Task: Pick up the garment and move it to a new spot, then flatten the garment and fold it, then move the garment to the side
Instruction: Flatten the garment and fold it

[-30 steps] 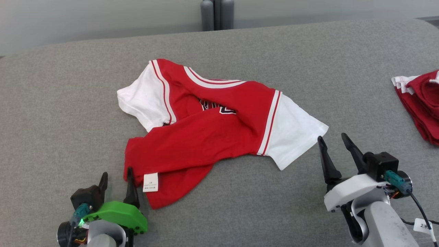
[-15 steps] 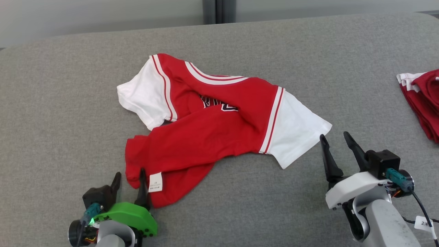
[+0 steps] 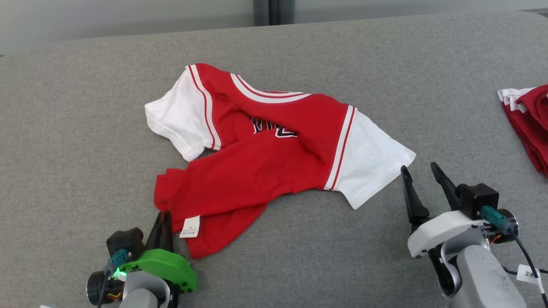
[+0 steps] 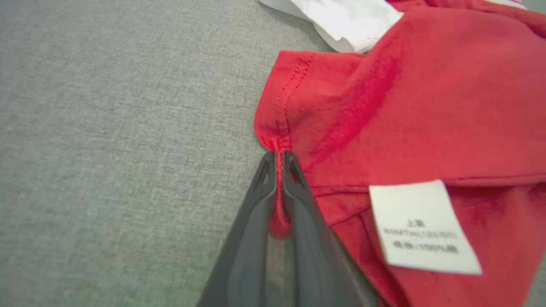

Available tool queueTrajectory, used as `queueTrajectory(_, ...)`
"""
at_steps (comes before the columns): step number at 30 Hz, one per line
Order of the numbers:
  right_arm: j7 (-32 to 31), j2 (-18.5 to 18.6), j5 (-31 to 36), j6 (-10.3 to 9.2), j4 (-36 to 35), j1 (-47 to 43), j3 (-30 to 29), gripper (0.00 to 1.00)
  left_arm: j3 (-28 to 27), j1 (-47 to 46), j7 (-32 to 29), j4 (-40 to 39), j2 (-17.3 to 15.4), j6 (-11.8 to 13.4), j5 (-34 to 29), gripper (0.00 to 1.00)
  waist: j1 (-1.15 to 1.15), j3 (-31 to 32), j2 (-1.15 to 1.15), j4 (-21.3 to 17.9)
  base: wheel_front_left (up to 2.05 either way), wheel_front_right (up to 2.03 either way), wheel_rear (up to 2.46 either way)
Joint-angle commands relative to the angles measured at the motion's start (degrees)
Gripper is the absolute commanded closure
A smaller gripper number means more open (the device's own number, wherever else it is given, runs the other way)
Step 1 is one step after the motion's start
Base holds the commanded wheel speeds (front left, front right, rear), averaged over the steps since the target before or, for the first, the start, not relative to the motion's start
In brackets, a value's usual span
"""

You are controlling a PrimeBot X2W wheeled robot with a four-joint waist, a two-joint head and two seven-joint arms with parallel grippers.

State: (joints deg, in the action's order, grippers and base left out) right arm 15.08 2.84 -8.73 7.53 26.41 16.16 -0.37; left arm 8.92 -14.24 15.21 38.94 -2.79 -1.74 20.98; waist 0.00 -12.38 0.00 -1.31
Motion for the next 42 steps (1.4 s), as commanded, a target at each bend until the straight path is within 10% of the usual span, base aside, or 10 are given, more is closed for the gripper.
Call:
queueTrajectory(1, 0.1, 0.18, 0.18, -0.09, 0.28, 0.69, -0.26, 0.0, -0.06, -0.19, -0.14, -0.14, -0.29, 0.41, 0.25, 1.0, 0.0, 0.04, 0.0, 0.24, 0.0, 0.0, 0.0)
queueTrajectory(20, -0.02, 0.22, 10.05, -0.09, 20.72, 12.97, -7.28, 0.03, 2.66, -1.19, -0.09, -4.22, -0.3, -0.01, 0.26, 1.0, 0.0, -3.11, 0.0, 4.65, 0.0, 0.0, 0.0)
queueTrajectory(22, -0.2, 0.18, 11.01, -0.09, 23.83, 13.69, -8.04, 1.0, 3.08, -1.09, -0.09, -4.17, -0.3, 0.0, 0.54, 1.0, 0.0, -3.02, 0.0, 4.92, 0.0, 0.0, 0.0)
queueTrajectory(35, 0.11, 1.52, -3.74, -0.09, 3.58, 13.09, -1.44, 1.0, -1.32, -2.25, -0.07, -17.51, -0.49, -2.17, -3.05, 1.0, 0.0, 2.83, 0.0, 3.73, 0.0, 0.0, 0.0)
queueTrajectory(42, -0.06, 8.64, -18.02, -0.09, -12.54, 20.03, 2.68, 1.0, -2.74, -12.67, -0.07, -28.23, -8.2, -5.09, -7.65, 1.0, 0.0, 6.56, 0.0, 2.22, 0.0, 0.0, 0.0)
